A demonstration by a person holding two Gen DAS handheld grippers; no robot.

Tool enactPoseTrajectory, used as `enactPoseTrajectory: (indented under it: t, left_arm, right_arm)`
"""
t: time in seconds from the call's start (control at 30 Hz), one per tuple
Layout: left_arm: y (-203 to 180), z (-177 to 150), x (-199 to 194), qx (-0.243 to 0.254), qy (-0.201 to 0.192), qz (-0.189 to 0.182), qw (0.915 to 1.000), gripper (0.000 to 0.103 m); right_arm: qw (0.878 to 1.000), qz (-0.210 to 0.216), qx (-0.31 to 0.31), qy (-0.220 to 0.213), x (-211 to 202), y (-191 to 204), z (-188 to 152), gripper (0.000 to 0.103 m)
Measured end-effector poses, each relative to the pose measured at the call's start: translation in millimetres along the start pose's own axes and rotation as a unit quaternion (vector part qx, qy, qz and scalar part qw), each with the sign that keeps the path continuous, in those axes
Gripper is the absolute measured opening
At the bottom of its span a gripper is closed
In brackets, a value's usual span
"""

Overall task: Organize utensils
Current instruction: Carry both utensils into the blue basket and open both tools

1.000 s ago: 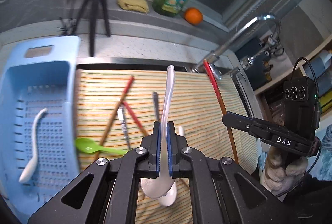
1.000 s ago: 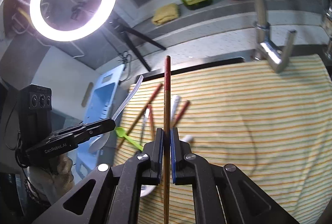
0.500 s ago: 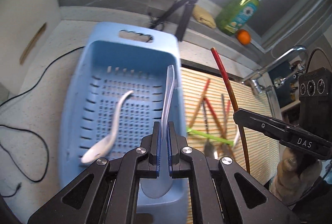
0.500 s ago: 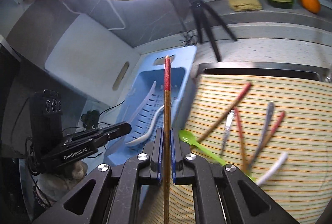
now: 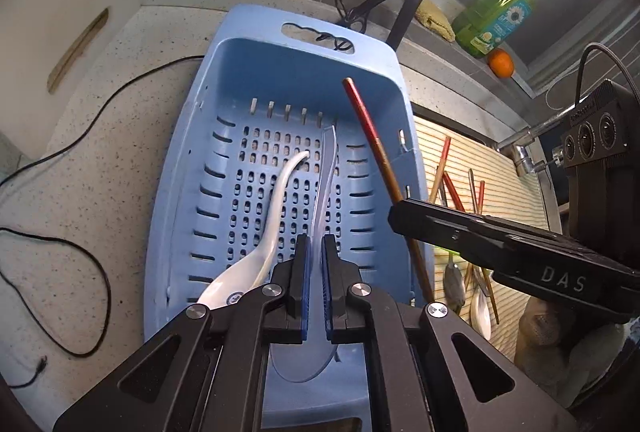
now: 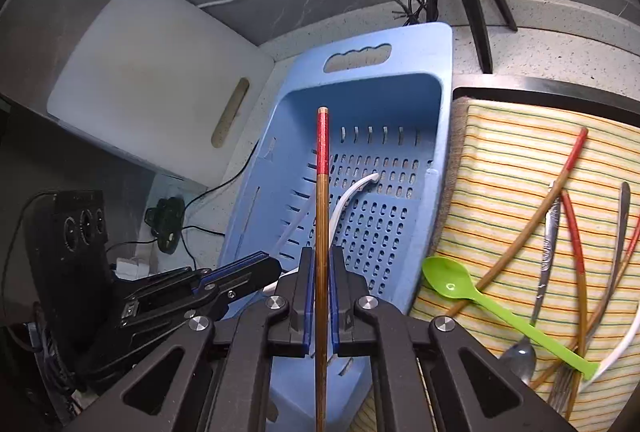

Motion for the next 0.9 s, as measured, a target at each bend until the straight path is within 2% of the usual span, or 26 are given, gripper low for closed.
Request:
enactPoseTrajectory:
  t: [0.37,0.67,0.9]
  left_arm:
    - [8.6,3.7,15.4,-0.007,0.011,0.012,0.9998,0.004]
    - [12.0,1.5,21.2,-0.014,0.023,0.019,0.9994,0.005]
    - [10.0,3.1,15.1,-0.017,0.016,0.026,0.9994,0.007]
  right_arm:
    - [1.000,-0.027,-0.002,0.005,27.2,3.1,4.4,0.006]
    - [0.999,-0.041,-0.013,0.013,35.0,1.6,4.0,0.008]
    - [0.999,-0.040,-0.024,0.011,29.0,2.4,3.0,0.010]
Point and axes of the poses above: each gripper's, at about its wrist camera, not at the fingertips, and x roughly the way its jaws point, y to its left, z to its top, the point moved 3 cm from there along x, roughly the way its jaws point, and after that the axes turned 10 degrees about x, right-handed, at the moved point
